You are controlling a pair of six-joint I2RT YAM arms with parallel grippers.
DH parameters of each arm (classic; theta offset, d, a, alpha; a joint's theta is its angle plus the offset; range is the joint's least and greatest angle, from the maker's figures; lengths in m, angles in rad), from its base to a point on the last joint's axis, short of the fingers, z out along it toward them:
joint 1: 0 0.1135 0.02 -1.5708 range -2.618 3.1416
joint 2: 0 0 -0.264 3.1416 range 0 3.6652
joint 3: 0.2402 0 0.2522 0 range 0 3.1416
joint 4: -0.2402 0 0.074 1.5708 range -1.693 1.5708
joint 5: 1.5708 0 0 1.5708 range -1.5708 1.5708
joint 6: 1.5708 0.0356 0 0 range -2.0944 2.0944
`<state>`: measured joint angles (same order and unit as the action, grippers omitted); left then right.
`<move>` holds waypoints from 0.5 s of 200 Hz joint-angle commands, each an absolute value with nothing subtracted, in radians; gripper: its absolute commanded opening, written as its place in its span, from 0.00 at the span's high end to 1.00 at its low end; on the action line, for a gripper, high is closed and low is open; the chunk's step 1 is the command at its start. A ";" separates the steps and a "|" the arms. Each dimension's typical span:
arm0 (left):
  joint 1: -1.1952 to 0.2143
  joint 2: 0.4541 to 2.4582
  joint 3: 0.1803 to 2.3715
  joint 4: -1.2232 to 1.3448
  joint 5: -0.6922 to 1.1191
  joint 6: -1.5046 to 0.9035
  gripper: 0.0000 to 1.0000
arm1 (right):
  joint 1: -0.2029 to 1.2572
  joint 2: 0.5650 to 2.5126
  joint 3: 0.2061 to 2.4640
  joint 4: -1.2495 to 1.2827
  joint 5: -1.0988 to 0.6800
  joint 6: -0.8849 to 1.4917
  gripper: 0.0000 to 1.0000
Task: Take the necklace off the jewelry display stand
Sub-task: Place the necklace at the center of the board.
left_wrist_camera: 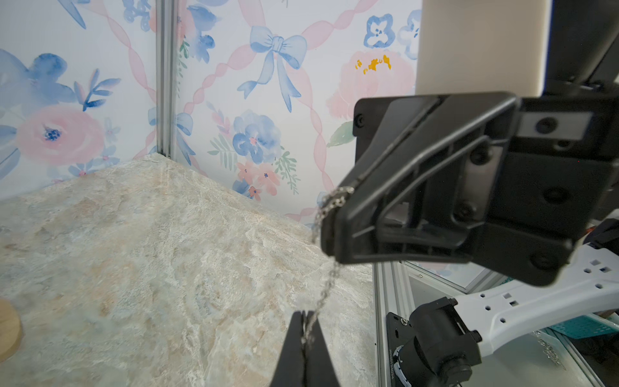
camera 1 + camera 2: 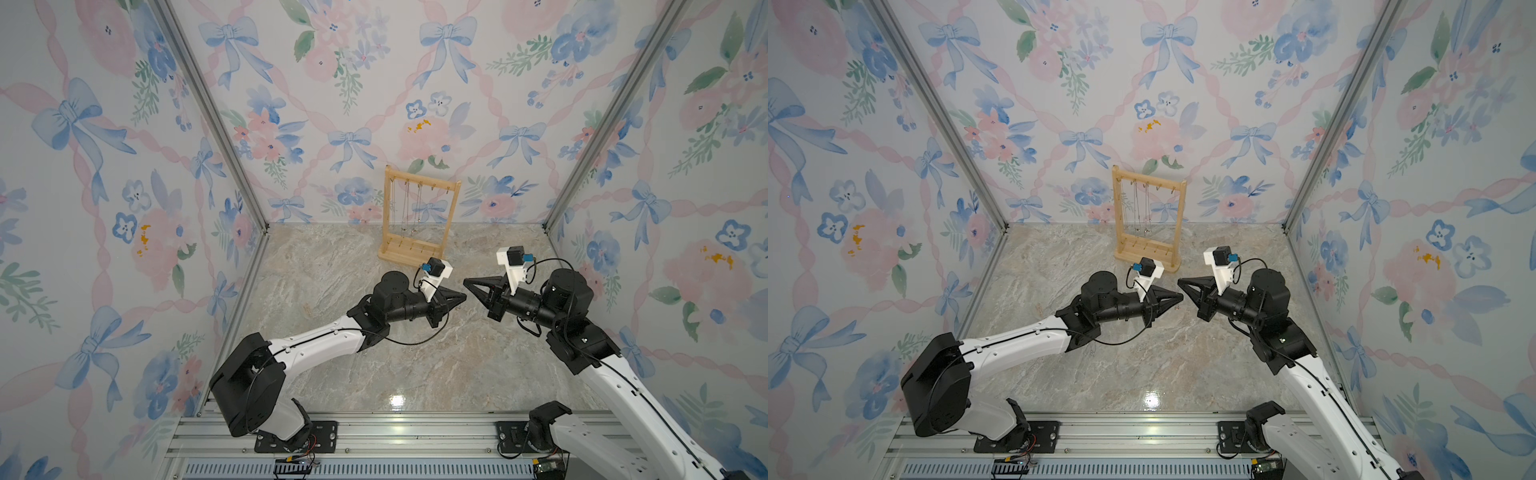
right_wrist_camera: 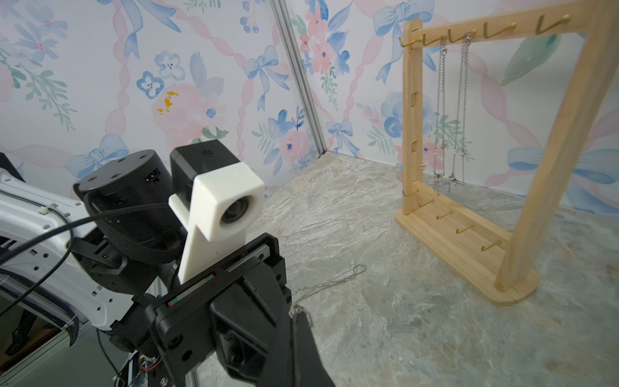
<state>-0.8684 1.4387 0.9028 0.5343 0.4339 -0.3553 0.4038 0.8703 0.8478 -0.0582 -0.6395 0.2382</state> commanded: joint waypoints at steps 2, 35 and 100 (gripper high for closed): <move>-0.880 1.355 0.784 0.534 0.345 -0.422 1.00 | 0.476 0.880 0.840 -0.046 -0.613 0.225 1.00; -0.901 1.225 0.584 0.540 0.245 -0.488 1.00 | 0.575 0.893 0.762 -0.009 -0.526 0.239 1.00; -0.926 1.041 0.272 0.542 0.141 -0.676 1.00 | 0.713 1.039 0.678 0.122 -0.422 0.279 1.00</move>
